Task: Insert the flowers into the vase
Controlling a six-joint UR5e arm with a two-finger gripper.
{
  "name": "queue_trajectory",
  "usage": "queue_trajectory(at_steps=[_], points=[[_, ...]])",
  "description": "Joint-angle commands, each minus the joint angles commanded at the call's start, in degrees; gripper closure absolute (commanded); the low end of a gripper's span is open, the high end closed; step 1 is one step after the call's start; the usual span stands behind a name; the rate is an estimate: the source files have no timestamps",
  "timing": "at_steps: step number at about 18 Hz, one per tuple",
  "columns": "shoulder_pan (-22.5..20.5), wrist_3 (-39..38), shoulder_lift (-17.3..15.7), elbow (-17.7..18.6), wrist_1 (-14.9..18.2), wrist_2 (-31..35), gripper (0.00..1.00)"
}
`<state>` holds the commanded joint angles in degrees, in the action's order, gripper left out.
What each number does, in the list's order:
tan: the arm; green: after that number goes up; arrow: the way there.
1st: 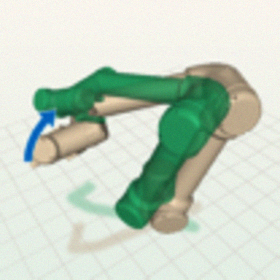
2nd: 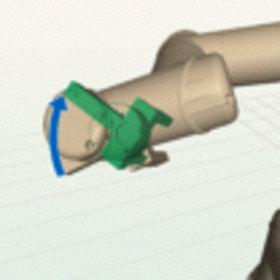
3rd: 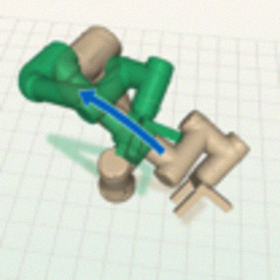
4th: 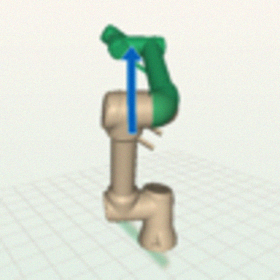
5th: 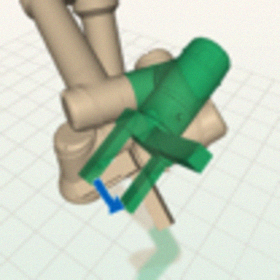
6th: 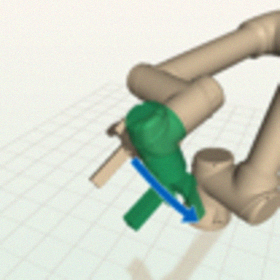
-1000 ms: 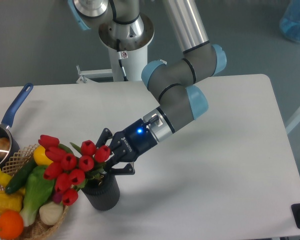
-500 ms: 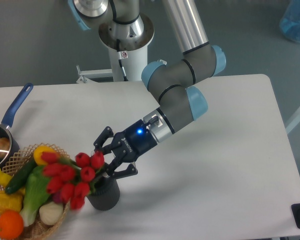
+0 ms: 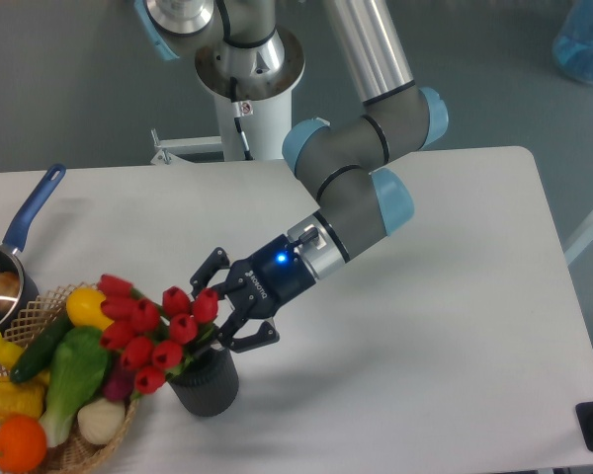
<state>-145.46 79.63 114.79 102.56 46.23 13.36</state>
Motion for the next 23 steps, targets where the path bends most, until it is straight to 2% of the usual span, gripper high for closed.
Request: queue_trajectory(at_steps=[7,15,16,17,18,20,23], points=[[-1.41,-0.09,-1.76,1.85,0.09,-0.09,0.47],[-3.78,0.09,-2.11,1.85,0.09,-0.09,0.43],[-4.39,0.09,-2.11,1.85,0.09,-0.09,0.40],[-5.01,0.00,-2.11,1.85,0.09,-0.09,0.19],[-5.62,-0.09,-2.11,1.76,0.09,0.00,0.06],[-7.20,-0.09,-2.11,1.76,0.09,0.00,0.01],[-8.61,-0.26,-3.08,1.85,0.18,0.00,0.01]])
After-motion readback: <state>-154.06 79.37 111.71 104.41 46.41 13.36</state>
